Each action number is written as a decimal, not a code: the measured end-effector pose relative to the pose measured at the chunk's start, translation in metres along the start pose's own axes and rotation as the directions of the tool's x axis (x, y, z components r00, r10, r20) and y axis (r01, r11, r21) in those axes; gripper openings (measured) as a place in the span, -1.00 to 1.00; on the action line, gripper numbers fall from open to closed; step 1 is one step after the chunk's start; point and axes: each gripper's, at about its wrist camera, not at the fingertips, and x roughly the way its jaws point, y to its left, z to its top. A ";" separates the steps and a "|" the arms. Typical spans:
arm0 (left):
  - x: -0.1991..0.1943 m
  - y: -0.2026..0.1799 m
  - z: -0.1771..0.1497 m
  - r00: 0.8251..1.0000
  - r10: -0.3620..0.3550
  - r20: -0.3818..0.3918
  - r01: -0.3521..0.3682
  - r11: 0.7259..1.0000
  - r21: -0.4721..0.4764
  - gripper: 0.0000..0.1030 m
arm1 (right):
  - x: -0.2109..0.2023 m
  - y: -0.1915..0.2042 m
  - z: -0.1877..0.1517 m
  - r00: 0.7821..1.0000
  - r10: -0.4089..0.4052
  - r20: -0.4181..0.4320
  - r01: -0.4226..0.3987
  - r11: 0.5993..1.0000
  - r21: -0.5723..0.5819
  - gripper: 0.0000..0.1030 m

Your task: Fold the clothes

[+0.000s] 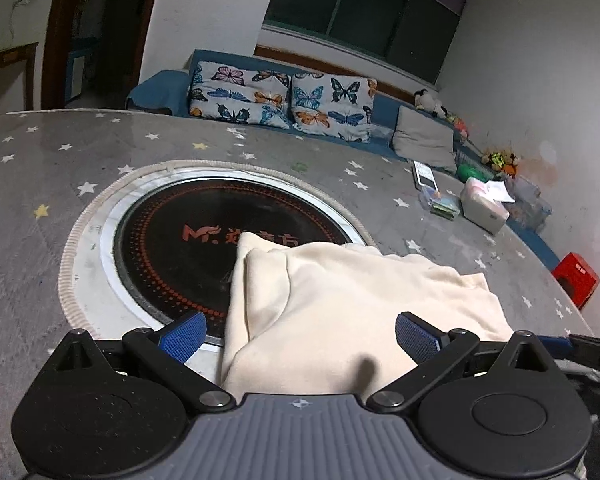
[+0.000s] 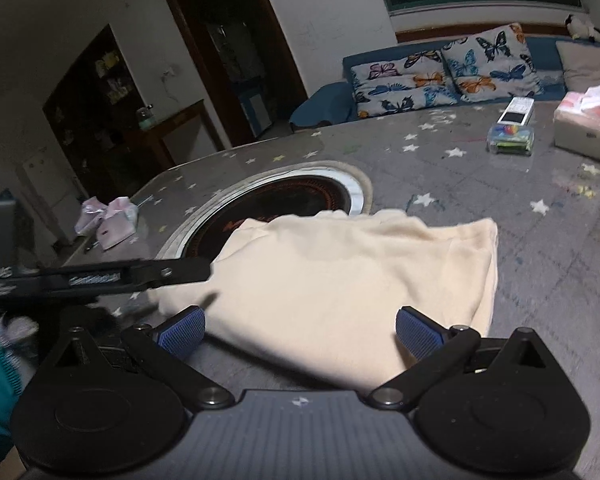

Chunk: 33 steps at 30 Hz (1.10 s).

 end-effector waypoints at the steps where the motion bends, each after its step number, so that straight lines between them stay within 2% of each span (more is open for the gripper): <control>1: 0.002 -0.001 0.000 1.000 0.000 -0.003 0.000 1.000 0.003 0.98 | -0.001 -0.001 -0.002 1.000 0.005 -0.005 -0.005 1.000 0.006 0.99; 6: 0.009 -0.005 -0.001 1.000 0.002 -0.022 -0.001 1.000 0.026 0.95 | -0.001 -0.015 -0.009 0.999 0.026 -0.035 -0.024 0.998 0.062 0.91; 13: 0.019 0.000 -0.009 0.998 0.019 -0.064 -0.017 0.999 0.035 0.71 | -0.006 -0.015 -0.001 0.999 0.022 -0.028 -0.021 0.999 0.033 0.90; 19: 0.016 -0.001 -0.013 0.998 0.023 -0.058 -0.020 0.998 0.057 0.68 | 0.002 -0.027 0.026 1.000 -0.016 0.004 0.016 0.999 0.030 0.91; 24: 0.016 -0.002 -0.015 0.998 0.029 -0.054 -0.025 0.997 0.072 0.68 | 0.028 -0.042 0.044 1.000 -0.003 -0.012 0.004 0.999 0.051 0.91; 28: 0.016 -0.002 -0.015 0.998 0.030 -0.053 -0.026 0.996 0.081 0.68 | 0.051 -0.058 0.047 0.997 -0.066 -0.050 0.070 0.994 0.078 0.90; 30: 0.016 -0.002 -0.016 0.998 0.029 -0.052 -0.024 0.996 0.087 0.68 | 0.053 -0.065 0.047 0.995 -0.082 -0.052 0.086 0.992 0.092 0.86; 33: 0.016 -0.002 -0.017 0.998 0.029 -0.050 -0.024 0.995 0.093 0.69 | 0.044 -0.060 0.054 0.998 -0.059 -0.025 0.061 0.994 0.087 0.86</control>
